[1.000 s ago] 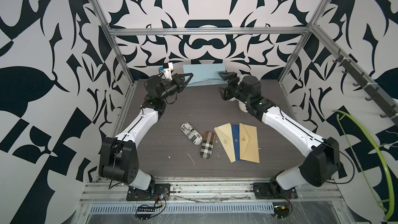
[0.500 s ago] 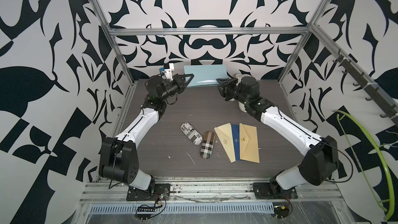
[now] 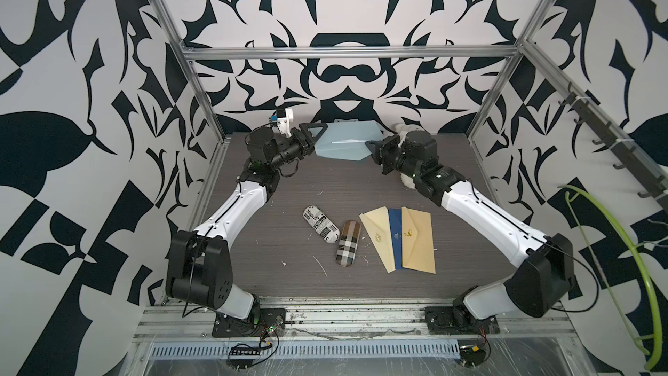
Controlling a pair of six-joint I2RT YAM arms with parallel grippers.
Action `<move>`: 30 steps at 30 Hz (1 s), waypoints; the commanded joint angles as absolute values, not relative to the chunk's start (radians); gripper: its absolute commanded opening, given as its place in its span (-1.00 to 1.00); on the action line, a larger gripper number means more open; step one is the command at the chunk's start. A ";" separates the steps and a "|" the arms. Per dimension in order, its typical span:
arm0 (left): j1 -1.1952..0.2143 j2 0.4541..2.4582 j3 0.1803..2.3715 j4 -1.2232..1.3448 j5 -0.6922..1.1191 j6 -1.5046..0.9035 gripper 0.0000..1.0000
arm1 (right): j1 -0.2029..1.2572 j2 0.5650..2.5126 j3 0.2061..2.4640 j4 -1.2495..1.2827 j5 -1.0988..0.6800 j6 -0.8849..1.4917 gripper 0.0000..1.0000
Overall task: Take the letter paper out of the envelope
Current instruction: Pick up the envelope from the center of the board.
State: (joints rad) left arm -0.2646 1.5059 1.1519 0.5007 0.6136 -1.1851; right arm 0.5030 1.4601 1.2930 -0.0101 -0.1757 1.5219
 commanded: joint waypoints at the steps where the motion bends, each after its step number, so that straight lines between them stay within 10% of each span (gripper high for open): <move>1: -0.258 1.459 1.194 0.326 0.597 -1.077 0.68 | 0.458 1.418 1.384 -0.134 -0.200 1.288 -1.00; 13: -0.212 1.599 1.522 -0.247 0.819 -0.568 0.82 | 0.198 1.598 1.684 -0.554 -0.836 0.511 -1.00; 30: -0.215 1.660 1.461 -0.273 1.066 -0.435 0.82 | 0.208 1.794 1.810 -0.532 -1.230 0.472 -1.00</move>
